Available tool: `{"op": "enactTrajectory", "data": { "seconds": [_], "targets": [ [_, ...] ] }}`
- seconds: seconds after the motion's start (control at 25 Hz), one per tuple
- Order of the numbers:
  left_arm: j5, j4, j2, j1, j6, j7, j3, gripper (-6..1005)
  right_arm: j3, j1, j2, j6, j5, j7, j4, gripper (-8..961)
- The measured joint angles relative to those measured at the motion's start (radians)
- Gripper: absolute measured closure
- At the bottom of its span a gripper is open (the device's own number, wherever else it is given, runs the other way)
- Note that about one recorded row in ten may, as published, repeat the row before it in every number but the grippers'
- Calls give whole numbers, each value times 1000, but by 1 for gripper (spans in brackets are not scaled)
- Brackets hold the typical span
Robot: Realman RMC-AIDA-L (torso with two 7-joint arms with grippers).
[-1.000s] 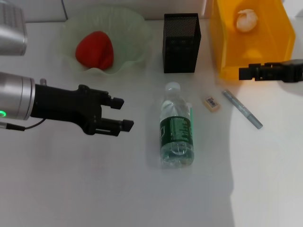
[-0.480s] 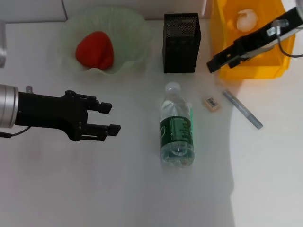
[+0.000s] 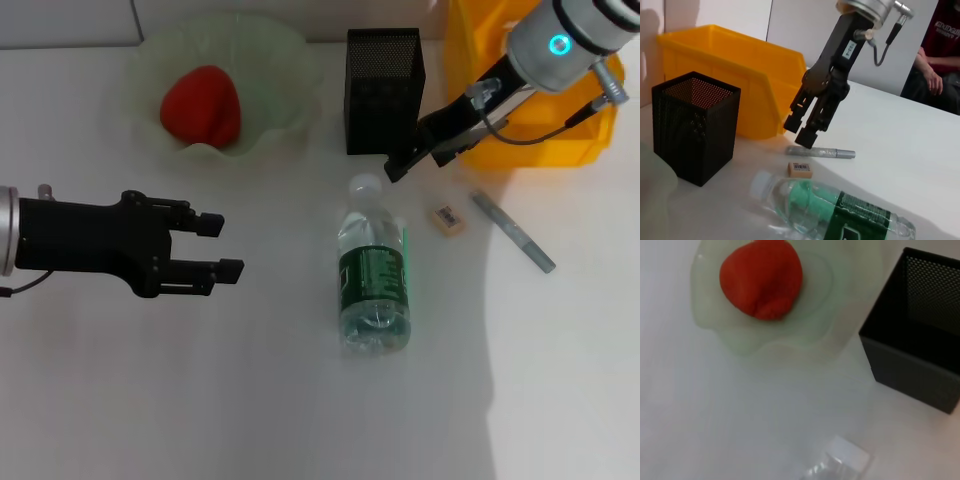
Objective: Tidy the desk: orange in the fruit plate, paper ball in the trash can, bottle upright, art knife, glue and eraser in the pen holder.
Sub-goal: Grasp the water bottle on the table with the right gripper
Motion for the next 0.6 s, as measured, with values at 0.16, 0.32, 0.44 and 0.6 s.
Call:
{"op": "enactTrajectory", "data": {
  "seconds": [0.16, 0.32, 0.44, 0.6],
  "targets": [
    [0, -1, -5, 3, -3, 5, 0, 341, -1, 2, 21, 77, 0, 0, 37, 285],
    [0, -7, -9, 4, -7, 10, -1, 339, -10, 13, 41, 169, 4, 1, 93, 288],
    [-1, -23, -10, 3, -13, 14, -1, 337, -11, 29, 46, 241, 11, 1, 152, 289],
    [-1, -48, -11, -3, -20, 25, -1, 335, -12, 36, 50, 301, 49, -6, 204, 291]
  ]
}}
